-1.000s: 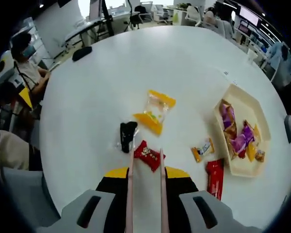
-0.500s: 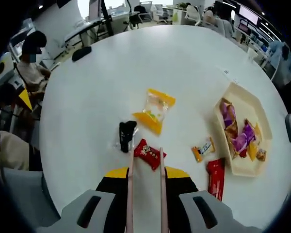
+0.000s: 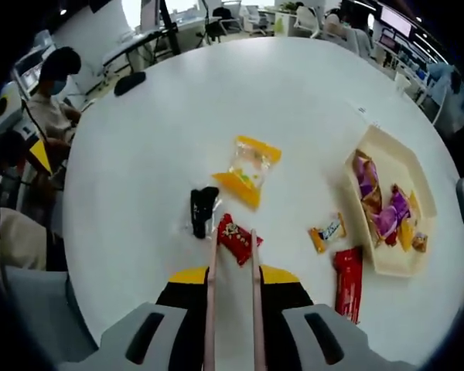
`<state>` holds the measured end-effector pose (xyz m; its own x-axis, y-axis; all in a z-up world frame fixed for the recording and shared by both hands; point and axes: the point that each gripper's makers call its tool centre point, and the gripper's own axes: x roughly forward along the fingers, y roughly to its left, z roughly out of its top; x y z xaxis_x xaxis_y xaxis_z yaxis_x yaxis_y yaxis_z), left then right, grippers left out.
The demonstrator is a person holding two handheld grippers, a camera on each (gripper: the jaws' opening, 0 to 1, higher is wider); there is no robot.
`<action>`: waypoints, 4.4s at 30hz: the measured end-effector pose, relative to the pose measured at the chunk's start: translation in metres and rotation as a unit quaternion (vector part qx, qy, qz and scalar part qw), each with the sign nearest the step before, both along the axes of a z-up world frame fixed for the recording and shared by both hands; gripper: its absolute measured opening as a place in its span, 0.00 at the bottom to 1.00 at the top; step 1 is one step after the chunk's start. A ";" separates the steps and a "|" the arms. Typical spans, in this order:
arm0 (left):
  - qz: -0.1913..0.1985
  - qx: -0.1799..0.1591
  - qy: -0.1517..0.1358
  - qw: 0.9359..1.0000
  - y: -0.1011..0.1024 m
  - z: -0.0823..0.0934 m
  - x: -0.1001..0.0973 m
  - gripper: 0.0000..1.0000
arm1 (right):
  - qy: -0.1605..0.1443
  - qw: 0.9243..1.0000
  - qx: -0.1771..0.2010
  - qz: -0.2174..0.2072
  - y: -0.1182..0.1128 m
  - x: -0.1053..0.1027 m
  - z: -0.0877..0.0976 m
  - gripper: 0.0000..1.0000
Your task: Place the target food into the container with the food tongs after gripping and lifting it, then release it inside without dropping or visibly crushing the food.
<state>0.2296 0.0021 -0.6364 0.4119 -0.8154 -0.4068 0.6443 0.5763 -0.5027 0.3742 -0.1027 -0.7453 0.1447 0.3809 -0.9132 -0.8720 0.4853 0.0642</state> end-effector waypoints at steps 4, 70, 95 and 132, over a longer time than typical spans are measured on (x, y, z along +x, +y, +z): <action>0.001 0.001 0.001 1.000 0.001 -0.001 0.000 0.61 | 0.004 1.000 0.004 0.001 0.002 -0.003 0.000 0.21; -0.007 -0.001 -0.015 1.000 -0.001 0.008 -0.003 0.60 | -0.044 0.998 0.029 -0.037 -0.013 0.020 0.042 0.21; -0.011 -0.001 -0.016 1.000 -0.005 0.009 -0.001 0.60 | -0.068 0.996 0.036 -0.051 -0.027 0.042 0.067 0.21; -0.008 0.000 -0.014 1.000 -0.003 0.008 -0.003 0.60 | -0.120 0.990 0.048 -0.060 -0.037 0.085 0.110 0.21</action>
<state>0.2265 -0.0013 -0.6288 0.4095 -0.8222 -0.3954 0.6675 0.5654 -0.4844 0.4590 -0.1398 -0.6357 0.4026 0.4311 -0.8075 -0.8045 0.5875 -0.0875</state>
